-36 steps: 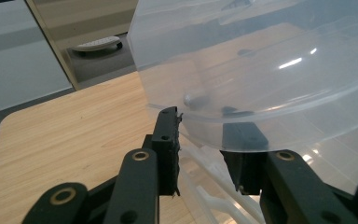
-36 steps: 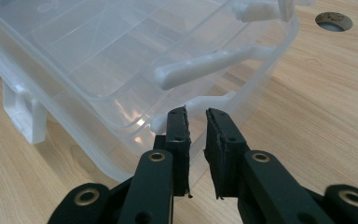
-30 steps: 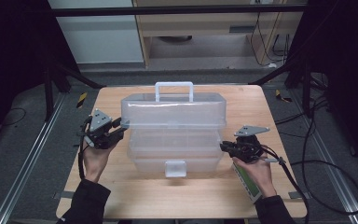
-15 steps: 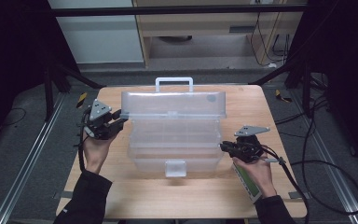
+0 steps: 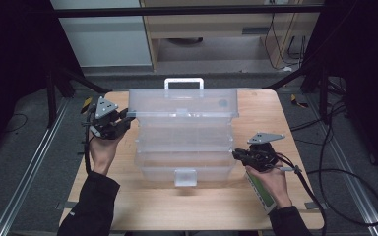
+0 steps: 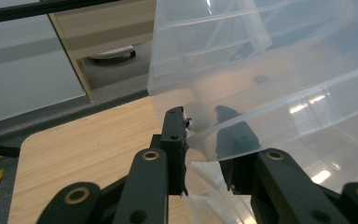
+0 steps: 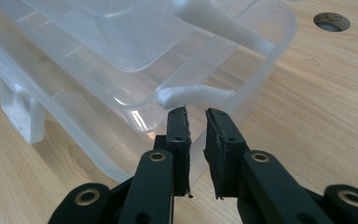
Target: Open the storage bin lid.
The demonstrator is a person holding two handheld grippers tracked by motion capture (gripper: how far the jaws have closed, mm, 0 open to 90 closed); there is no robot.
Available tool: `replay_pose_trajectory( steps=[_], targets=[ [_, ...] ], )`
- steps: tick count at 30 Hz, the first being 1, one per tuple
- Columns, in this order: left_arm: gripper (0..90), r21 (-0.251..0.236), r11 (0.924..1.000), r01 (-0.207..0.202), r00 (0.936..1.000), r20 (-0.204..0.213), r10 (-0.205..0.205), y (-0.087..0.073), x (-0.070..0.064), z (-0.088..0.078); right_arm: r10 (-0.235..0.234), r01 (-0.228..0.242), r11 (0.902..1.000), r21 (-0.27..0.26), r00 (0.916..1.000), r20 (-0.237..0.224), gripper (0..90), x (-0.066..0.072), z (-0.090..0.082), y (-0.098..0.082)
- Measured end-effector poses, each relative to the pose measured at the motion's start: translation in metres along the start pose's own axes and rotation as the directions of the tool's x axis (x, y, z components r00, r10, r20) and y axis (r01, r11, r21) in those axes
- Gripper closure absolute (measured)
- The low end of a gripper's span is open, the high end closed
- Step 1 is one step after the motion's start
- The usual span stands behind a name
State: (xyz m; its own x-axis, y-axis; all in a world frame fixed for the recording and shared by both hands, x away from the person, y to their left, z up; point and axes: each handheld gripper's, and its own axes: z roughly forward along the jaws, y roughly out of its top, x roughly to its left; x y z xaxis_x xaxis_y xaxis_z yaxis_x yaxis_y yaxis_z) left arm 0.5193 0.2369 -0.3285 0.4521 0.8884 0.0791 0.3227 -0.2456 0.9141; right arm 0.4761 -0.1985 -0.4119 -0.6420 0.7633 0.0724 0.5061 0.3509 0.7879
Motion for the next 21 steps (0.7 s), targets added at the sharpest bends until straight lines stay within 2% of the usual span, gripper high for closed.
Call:
replay_pose_trajectory(
  steps=[5,15,21],
  targets=[
    [73.7,-0.003,1.0000,0.008,1.0000,-0.004,-0.008,0.003,0.002,0.004,0.000,0.000,1.0000,0.000,1.0000,0.000,79.6,0.000,0.000,0.000],
    [75.9,0.005,1.0000,-0.007,0.9999,-0.015,0.007,0.010,0.006,0.010,-0.001,0.001,1.0000,0.002,1.0000,0.000,79.6,0.000,0.000,0.000],
    [76.3,-0.006,0.9999,0.009,0.9999,-0.012,-0.009,0.013,0.009,0.014,0.000,0.000,1.0000,0.002,1.0000,-0.002,79.6,0.000,0.000,0.000]
  ],
)
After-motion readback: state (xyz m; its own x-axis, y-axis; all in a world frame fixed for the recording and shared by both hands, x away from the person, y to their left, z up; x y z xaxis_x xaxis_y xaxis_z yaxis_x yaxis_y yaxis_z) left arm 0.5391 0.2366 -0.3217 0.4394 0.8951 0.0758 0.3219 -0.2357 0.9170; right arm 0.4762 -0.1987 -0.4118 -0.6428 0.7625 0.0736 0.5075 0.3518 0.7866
